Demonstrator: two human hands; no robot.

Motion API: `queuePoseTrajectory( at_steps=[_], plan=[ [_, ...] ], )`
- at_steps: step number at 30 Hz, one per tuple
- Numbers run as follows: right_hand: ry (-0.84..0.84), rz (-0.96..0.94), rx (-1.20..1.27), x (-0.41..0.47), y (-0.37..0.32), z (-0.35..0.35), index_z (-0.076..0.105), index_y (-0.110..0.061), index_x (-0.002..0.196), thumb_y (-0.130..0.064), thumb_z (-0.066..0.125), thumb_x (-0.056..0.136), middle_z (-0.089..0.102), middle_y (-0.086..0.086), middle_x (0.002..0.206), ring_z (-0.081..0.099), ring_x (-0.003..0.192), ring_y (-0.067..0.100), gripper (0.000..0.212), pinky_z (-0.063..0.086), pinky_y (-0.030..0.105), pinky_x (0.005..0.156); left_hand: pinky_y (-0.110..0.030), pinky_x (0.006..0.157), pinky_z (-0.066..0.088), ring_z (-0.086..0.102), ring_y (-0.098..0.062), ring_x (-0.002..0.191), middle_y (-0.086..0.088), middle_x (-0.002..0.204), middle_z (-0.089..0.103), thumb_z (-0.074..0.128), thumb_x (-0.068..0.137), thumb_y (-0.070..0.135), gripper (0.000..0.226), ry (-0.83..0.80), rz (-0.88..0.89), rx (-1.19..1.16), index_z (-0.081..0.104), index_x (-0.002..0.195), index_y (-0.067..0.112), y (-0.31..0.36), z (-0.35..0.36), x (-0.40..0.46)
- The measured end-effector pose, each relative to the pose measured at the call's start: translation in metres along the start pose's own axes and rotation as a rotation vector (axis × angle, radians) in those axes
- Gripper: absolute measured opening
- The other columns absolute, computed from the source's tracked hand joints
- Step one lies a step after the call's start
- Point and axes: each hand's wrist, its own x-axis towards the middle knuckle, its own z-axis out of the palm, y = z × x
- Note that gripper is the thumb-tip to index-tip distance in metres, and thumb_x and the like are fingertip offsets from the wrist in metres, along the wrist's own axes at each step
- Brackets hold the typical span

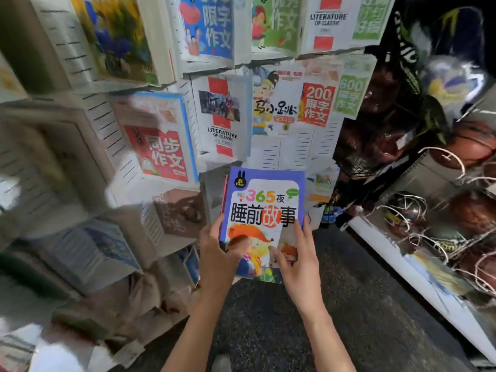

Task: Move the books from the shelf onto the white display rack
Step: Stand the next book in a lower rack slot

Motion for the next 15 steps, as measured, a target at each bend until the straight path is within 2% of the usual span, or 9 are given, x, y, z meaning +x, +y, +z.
queuePoseTrajectory(
  at_steps=[2, 4, 6, 8, 9, 10, 12, 13, 15],
  plan=[
    [0.001, 0.035, 0.03, 0.013, 0.009, 0.009, 0.021, -0.035, 0.154, -0.026, 0.068, 0.092, 0.008, -0.026, 0.159, 0.008, 0.148, -0.006, 0.079, 0.034, 0.029, 0.116, -0.007, 0.081, 0.042, 0.054, -0.011, 0.109, 0.003, 0.121, 0.051, 0.084, 0.077, 0.019, 0.068, 0.011, -0.03, 0.028, 0.052, 0.136, 0.027, -0.013, 0.011, 0.013],
    [-0.009, 0.079, 0.062, 0.027, 0.02, 0.018, 0.017, -0.04, 0.152, -0.027, 0.067, 0.092, 0.007, -0.032, 0.156, 0.01, 0.148, -0.004, 0.079, 0.036, 0.038, 0.116, -0.016, 0.089, 0.046, 0.054, -0.013, 0.116, -0.001, 0.131, 0.048, 0.084, 0.078, 0.023, 0.069, 0.02, -0.038, 0.029, 0.049, 0.137, 0.032, -0.029, 0.02, 0.022],
    [-0.033, 0.123, 0.053, 0.041, 0.033, 0.028, 0.015, -0.041, 0.153, -0.034, 0.066, 0.091, 0.007, -0.03, 0.157, 0.011, 0.149, -0.001, 0.081, 0.037, 0.044, 0.115, -0.016, 0.092, 0.045, 0.049, -0.01, 0.12, 0.001, 0.135, 0.045, 0.083, 0.077, 0.026, 0.072, 0.045, -0.049, 0.021, 0.044, 0.136, 0.041, -0.042, 0.03, 0.03],
    [-0.068, 0.166, 0.054, 0.058, 0.047, 0.036, 0.015, -0.042, 0.154, -0.035, 0.068, 0.091, 0.01, -0.023, 0.161, 0.01, 0.148, -0.004, 0.082, 0.037, 0.043, 0.116, -0.017, 0.093, 0.044, 0.047, -0.01, 0.121, 0.001, 0.135, 0.044, 0.083, 0.077, 0.027, 0.073, 0.079, -0.072, 0.034, 0.044, 0.136, 0.041, -0.054, 0.04, 0.04],
    [-0.091, 0.183, 0.071, 0.067, 0.055, 0.039, 0.017, -0.043, 0.154, -0.031, 0.068, 0.092, 0.013, -0.02, 0.162, 0.009, 0.143, -0.013, 0.08, 0.036, 0.035, 0.116, -0.023, 0.096, 0.046, 0.047, -0.013, 0.122, 0.0, 0.135, 0.044, 0.083, 0.077, 0.028, 0.072, 0.094, -0.076, 0.039, 0.046, 0.137, 0.038, -0.061, 0.046, 0.045],
    [-0.118, 0.197, 0.087, 0.077, 0.062, 0.041, 0.02, -0.042, 0.153, -0.026, 0.067, 0.094, 0.016, -0.018, 0.161, 0.009, 0.134, -0.026, 0.077, 0.035, 0.02, 0.112, -0.03, 0.098, 0.048, 0.048, -0.016, 0.123, -0.001, 0.135, 0.044, 0.083, 0.076, 0.029, 0.072, 0.104, -0.083, 0.048, 0.048, 0.139, 0.035, -0.07, 0.052, 0.049],
    [-0.164, 0.216, 0.087, 0.097, 0.079, 0.047, 0.027, -0.034, 0.152, -0.012, 0.063, 0.095, 0.021, -0.013, 0.156, 0.014, 0.115, -0.039, 0.071, 0.026, -0.006, 0.091, -0.035, 0.099, 0.048, 0.048, -0.017, 0.123, -0.001, 0.134, 0.045, 0.083, 0.076, 0.029, 0.072, 0.12, -0.095, 0.071, 0.049, 0.14, 0.03, -0.085, 0.065, 0.058],
    [-0.181, 0.216, 0.083, 0.105, 0.088, 0.051, 0.03, -0.032, 0.152, -0.008, 0.062, 0.095, 0.022, -0.011, 0.154, 0.021, 0.117, -0.033, 0.07, 0.026, -0.009, 0.083, -0.032, 0.099, 0.046, 0.046, -0.013, 0.123, 0.001, 0.134, 0.044, 0.083, 0.076, 0.029, 0.074, 0.133, -0.103, 0.085, 0.049, 0.141, 0.029, -0.091, 0.072, 0.062],
    [-0.196, 0.184, 0.074, 0.119, 0.103, 0.059, 0.029, -0.034, 0.151, -0.006, 0.061, 0.096, 0.022, -0.011, 0.151, 0.03, 0.129, -0.009, 0.07, 0.028, -0.01, 0.081, -0.024, 0.098, 0.04, 0.038, -0.001, 0.122, 0.008, 0.135, 0.039, 0.084, 0.076, 0.03, 0.078, 0.165, -0.129, 0.12, 0.046, 0.144, 0.028, -0.101, 0.084, 0.069]
  ],
)
